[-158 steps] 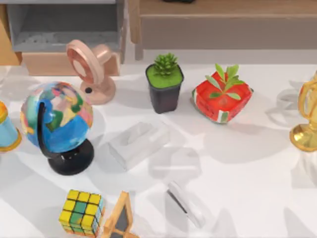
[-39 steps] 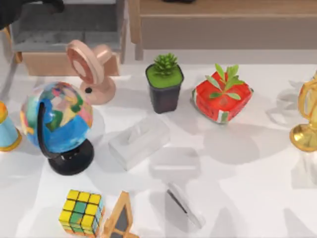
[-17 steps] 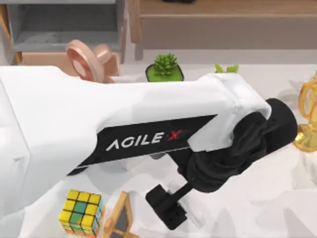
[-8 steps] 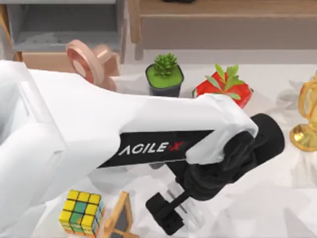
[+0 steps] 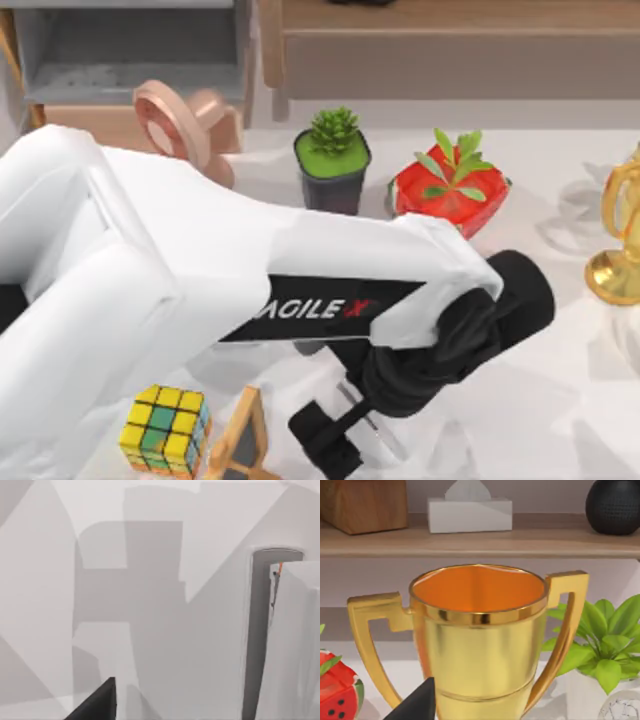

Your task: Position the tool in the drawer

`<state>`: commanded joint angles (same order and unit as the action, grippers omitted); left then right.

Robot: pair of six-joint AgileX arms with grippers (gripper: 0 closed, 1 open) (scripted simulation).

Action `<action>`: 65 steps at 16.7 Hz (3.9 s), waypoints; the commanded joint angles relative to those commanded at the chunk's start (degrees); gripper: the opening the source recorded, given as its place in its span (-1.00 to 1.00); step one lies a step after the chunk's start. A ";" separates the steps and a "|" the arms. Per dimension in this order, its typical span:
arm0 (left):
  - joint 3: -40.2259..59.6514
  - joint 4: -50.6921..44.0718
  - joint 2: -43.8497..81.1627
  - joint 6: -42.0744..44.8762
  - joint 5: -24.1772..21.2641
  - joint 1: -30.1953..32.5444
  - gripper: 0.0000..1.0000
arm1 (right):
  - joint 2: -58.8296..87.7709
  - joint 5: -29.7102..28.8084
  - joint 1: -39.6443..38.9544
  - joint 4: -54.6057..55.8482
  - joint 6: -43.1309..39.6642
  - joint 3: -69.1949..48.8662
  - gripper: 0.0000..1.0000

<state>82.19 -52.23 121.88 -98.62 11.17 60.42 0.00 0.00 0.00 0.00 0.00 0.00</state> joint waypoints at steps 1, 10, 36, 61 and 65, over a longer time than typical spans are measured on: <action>0.00 0.00 0.00 0.00 0.00 0.00 0.70 | 0.00 0.00 0.00 0.00 0.00 0.00 1.00; 0.00 0.00 0.00 0.00 0.00 0.00 -0.66 | 0.00 0.00 0.00 0.00 0.00 0.00 1.00; 6.66 -5.29 -4.73 5.50 1.33 -4.18 -1.00 | 0.00 0.00 0.00 0.00 0.00 0.00 1.00; 33.40 -3.97 8.69 112.52 -6.13 -77.89 -1.00 | 0.00 0.00 0.00 0.00 0.00 0.00 1.00; 31.93 -4.92 12.12 118.56 -13.24 -80.31 -1.00 | 0.00 0.00 0.00 0.00 0.00 0.00 1.00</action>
<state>114.12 -57.14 134.00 19.94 -2.07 -19.89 0.00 0.00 0.00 0.00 0.00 0.00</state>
